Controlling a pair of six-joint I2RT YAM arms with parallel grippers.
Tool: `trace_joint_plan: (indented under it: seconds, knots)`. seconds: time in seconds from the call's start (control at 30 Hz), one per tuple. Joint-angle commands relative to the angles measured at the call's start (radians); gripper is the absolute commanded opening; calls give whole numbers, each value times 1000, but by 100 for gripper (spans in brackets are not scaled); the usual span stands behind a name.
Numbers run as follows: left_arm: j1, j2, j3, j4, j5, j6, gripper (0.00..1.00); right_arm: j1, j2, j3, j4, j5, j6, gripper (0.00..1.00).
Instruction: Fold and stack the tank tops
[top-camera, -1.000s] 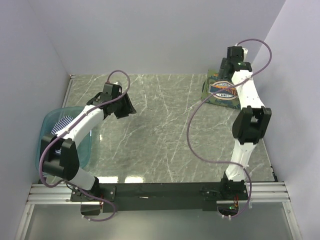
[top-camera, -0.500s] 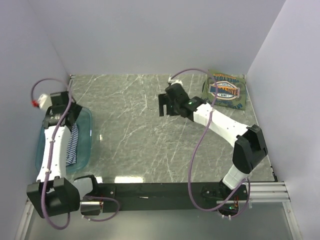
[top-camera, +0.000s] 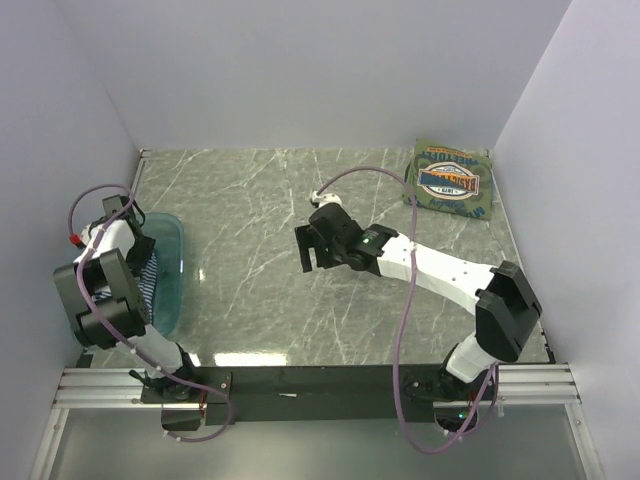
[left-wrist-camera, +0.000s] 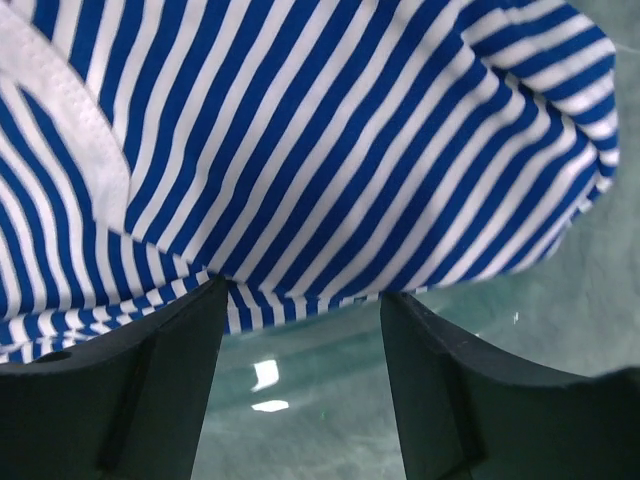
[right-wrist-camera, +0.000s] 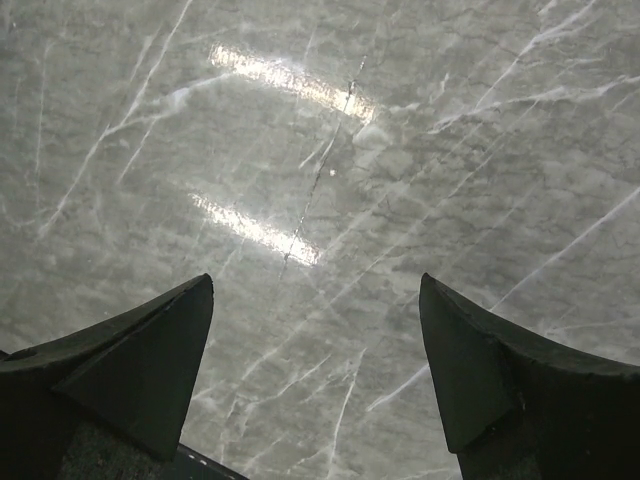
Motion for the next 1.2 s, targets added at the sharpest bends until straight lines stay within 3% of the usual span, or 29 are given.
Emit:
trace_joint_plan:
  seconds: [0.0, 0.07, 0.17, 0.2, 0.23, 0.47, 0.7, 0.8, 0.83, 0.9, 0.93, 1.1, 1.13, 1.17]
  knots:
    - [8, 30, 60, 23, -50, -5, 65, 9, -60, -24, 57, 31, 27, 89]
    - [7, 56, 62, 24, -66, 0, 61, 12, -69, -44, 66, 34, 33, 88]
    - [14, 71, 88, 12, -76, 11, 27, 29, -87, -66, 84, 42, 44, 85]
    - [14, 68, 108, 12, -71, 21, 9, 32, -92, -70, 87, 49, 46, 85]
    - [14, 53, 117, 0, -73, 26, 0, 40, -101, -75, 92, 63, 46, 85]
    - [14, -228, 125, 9, -41, 93, 1, 67, -159, -66, 78, 106, 46, 82]
    - [-53, -531, 293, 29, 165, 178, 1, 70, -241, -38, 62, 152, 26, 82]
    - [-240, -570, 480, 7, 130, 195, 1, 69, -283, -3, 12, 239, 12, 82]
    - [-380, -558, 529, -2, 71, 202, 1, 69, -302, 0, 6, 264, 9, 82]
    - [-510, -529, 650, -36, 33, 193, 1, 67, -363, -6, -8, 339, 10, 83]
    - [-615, -521, 672, -40, 7, 186, 1, 67, -385, -9, -14, 361, 15, 83]
    - [-935, -490, 619, 36, -128, 167, 1, 64, -558, -67, -32, 437, 38, 84]
    - [-1063, -466, 608, 76, -157, 187, 1, 61, -581, -92, -32, 456, 42, 84]
    - [-1123, -434, 629, 76, -236, 196, 1, 61, -600, -103, -31, 462, 49, 85]
